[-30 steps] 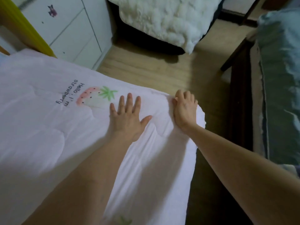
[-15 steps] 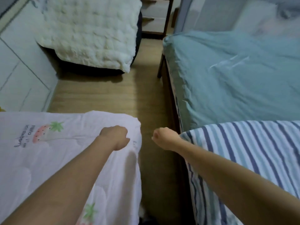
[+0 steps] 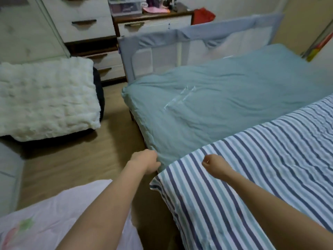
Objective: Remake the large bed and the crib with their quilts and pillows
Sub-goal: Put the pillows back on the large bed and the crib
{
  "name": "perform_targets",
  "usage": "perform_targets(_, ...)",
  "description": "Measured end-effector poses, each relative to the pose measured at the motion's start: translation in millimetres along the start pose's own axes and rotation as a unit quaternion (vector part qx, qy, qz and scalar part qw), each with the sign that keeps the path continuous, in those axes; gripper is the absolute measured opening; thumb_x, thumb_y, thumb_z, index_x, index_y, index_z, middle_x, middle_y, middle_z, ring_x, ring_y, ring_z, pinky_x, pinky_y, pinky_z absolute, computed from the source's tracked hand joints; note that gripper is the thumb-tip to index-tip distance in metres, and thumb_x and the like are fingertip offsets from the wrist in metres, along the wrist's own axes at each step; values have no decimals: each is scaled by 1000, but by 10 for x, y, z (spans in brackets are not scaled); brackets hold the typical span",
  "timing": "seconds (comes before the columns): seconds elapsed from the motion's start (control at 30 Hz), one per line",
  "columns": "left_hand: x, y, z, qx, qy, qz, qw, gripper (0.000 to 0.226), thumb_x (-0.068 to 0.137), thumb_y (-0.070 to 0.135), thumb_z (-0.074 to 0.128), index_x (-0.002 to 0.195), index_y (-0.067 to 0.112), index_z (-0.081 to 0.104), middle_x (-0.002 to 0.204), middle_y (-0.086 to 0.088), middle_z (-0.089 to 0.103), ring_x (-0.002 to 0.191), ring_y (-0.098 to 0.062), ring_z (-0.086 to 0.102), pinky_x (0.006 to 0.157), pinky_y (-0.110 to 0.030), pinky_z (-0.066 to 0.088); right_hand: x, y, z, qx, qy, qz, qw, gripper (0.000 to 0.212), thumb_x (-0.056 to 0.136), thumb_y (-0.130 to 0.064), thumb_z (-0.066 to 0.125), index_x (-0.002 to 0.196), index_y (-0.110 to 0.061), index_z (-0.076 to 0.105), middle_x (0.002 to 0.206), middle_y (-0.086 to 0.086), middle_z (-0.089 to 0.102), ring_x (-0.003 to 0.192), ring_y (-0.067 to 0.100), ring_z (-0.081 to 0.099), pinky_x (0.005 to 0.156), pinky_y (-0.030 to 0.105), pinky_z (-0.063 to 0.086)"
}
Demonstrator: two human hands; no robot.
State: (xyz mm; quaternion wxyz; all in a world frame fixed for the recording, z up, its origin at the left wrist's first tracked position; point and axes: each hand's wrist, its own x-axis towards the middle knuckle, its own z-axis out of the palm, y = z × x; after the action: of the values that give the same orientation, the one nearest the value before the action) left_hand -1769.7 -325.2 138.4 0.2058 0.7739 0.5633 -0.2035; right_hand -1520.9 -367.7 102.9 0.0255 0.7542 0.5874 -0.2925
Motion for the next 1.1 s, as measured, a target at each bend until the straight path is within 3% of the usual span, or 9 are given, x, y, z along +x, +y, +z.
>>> perform_targets(0.2,488,195,-693,38,39,-16,998,32,93,38,42,113,20,60,122,-3,60,111,-26,57,84,-34,44,449,89,-556,30,34,-2,999,21,93,-20,43,83,-8,57,98,14,66,94,31,61,73,32,45)
perform_targets(0.37,759,199,-1072,65,35,-24,997,37,94,39,41,122,20,57,130,-4,56,120,-26,53,94,-36,43,686,-54,-735,42,56,-14,997,15,94,-22,45,86,-13,54,105,14,66,99,31,59,73,31,41)
perform_targets(0.5,1008,164,-1427,75,36,-15,996,42,96,39,42,132,20,52,138,-4,51,127,-25,48,100,-37,40,887,-224,-891,37,68,-17,997,23,94,-22,44,98,-7,61,106,14,65,101,31,59,72,30,40)
perform_targets(0.63,1289,12,-1691,75,38,0,996,43,96,40,42,133,20,52,137,-5,51,126,-26,49,100,-36,40,1279,-468,-1049,29,60,-19,998,18,92,-22,45,93,-10,58,104,14,65,98,31,59,75,32,44)
perform_targets(0.87,2114,-846,-2080,76,18,13,997,47,96,43,43,137,19,48,142,-4,48,130,-25,46,102,-38,41,2320,-1125,-1276,44,66,3,997,24,93,-23,46,100,-7,61,107,15,65,99,31,59,80,32,47)
perform_targets(1.1,3432,-2170,-2792,92,-10,25,995,50,94,40,46,138,16,46,143,-7,45,131,-27,44,104,-41,41,3897,-2246,-1444,62,65,64,994,25,94,-21,44,103,-4,60,110,17,64,101,33,59,82,34,47)
